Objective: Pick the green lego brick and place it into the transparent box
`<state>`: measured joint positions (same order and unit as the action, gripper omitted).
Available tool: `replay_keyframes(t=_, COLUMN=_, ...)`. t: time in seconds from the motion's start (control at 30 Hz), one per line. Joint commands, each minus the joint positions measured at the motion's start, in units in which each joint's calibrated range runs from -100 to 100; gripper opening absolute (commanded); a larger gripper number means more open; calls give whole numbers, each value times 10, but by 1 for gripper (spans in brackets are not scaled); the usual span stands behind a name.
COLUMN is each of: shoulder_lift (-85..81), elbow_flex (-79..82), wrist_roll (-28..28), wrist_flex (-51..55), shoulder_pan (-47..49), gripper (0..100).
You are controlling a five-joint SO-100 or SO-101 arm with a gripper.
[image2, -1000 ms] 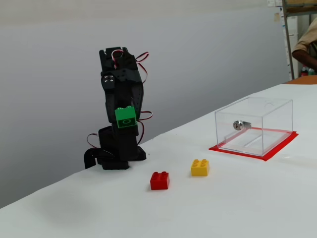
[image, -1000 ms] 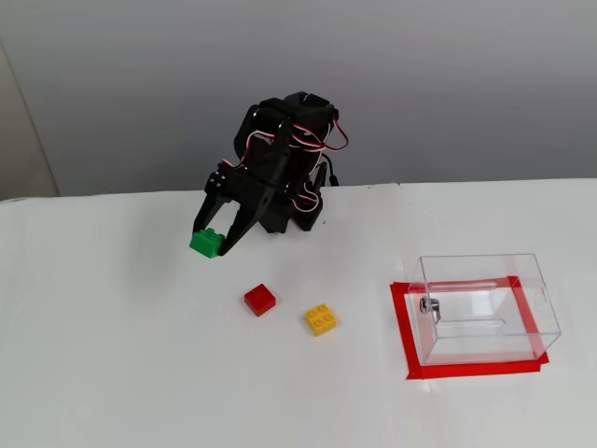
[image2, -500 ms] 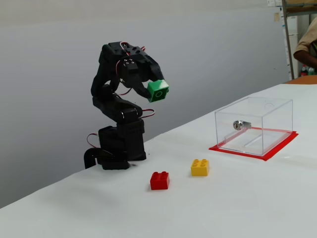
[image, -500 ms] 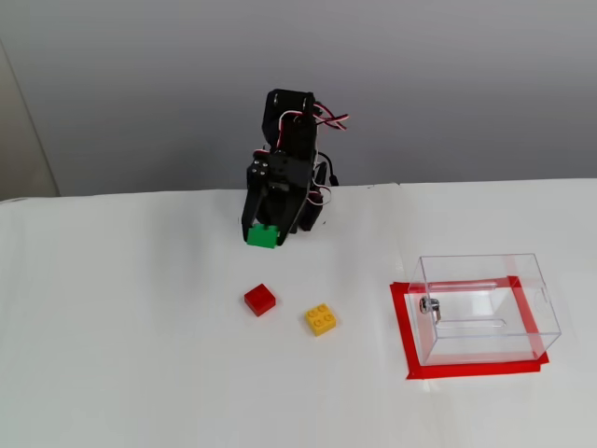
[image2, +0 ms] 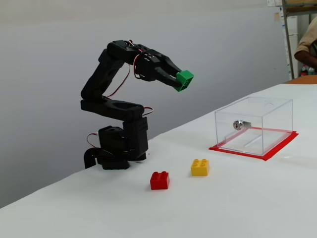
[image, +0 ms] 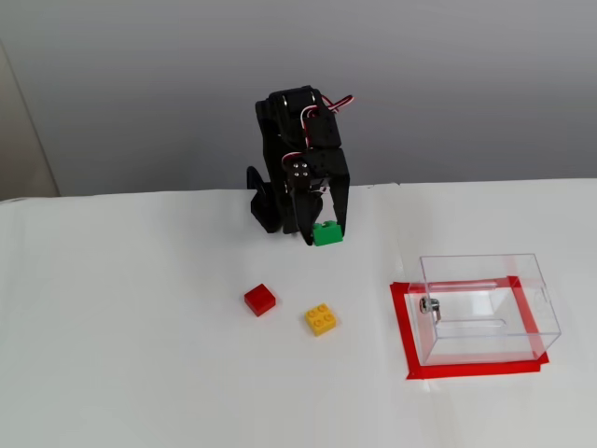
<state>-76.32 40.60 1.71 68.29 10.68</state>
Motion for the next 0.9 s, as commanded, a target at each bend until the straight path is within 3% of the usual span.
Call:
replay_keyframes(t=0.0, shoulder_lift=11, elbow_flex=-27, wrist_roll=-1, wrist_flex=-8, shoulder_pan=47, gripper=5)
replay_keyframes(t=0.43, shoulder_lift=227, elbow_flex=-179, wrist_roll=2, wrist_flex=-7, shoulder_pan=143, gripper=5)
replay_keyframes(t=0.87, shoulder_lift=263, elbow_flex=-192, wrist_roll=-1, wrist_flex=-8, shoulder_pan=266, gripper=5)
